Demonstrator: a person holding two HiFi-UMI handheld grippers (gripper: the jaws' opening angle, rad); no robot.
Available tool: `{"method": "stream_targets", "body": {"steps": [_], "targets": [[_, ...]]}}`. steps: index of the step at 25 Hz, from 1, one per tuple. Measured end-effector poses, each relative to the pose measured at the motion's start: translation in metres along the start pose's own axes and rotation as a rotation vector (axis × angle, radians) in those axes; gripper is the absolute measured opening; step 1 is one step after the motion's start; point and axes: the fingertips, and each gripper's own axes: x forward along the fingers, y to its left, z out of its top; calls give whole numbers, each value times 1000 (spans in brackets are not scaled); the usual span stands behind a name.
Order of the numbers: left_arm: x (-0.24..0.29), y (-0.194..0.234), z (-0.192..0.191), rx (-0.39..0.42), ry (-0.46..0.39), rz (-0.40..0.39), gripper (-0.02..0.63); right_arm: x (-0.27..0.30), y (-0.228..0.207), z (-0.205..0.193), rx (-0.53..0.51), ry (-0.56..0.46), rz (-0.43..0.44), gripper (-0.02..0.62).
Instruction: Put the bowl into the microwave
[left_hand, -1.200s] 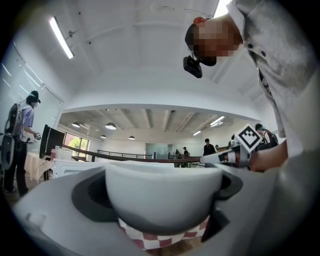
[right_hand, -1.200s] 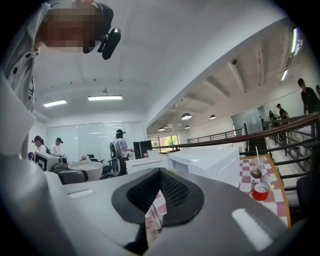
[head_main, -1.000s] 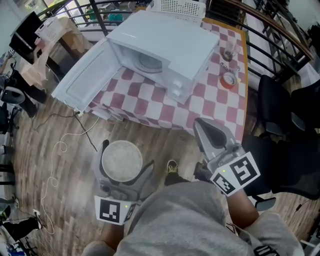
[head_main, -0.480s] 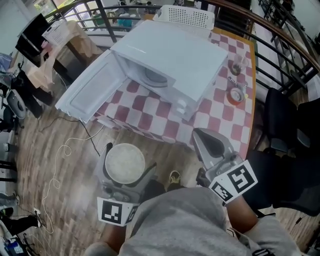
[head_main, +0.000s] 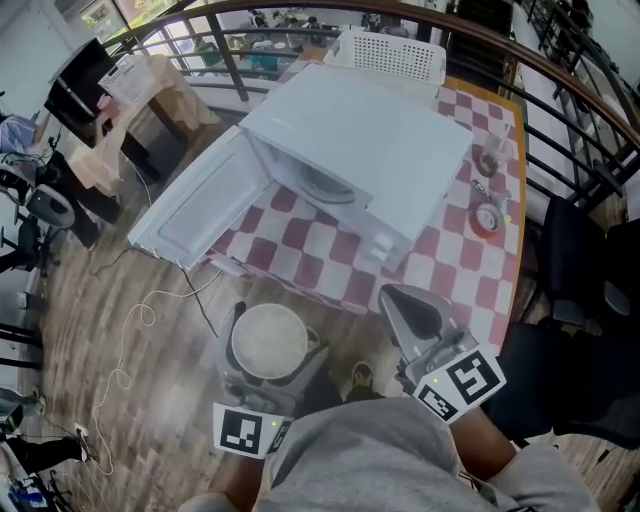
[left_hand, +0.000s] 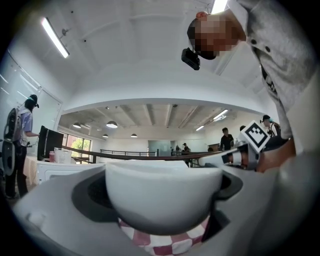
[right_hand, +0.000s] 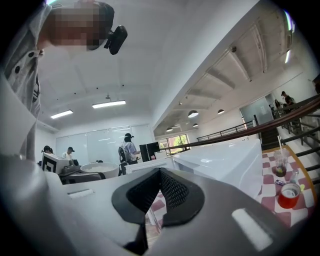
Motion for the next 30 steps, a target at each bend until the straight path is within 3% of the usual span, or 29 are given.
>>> {"method": "stream_targets", "body": {"steps": [21,30], "targets": [[154,122,-48,-93,34,-297,535,143,-11,23,-17,35,-226,-6],[219,144,-118,-79,116,-401,535,177,-21,26,-33,25,-368,-6]]}}
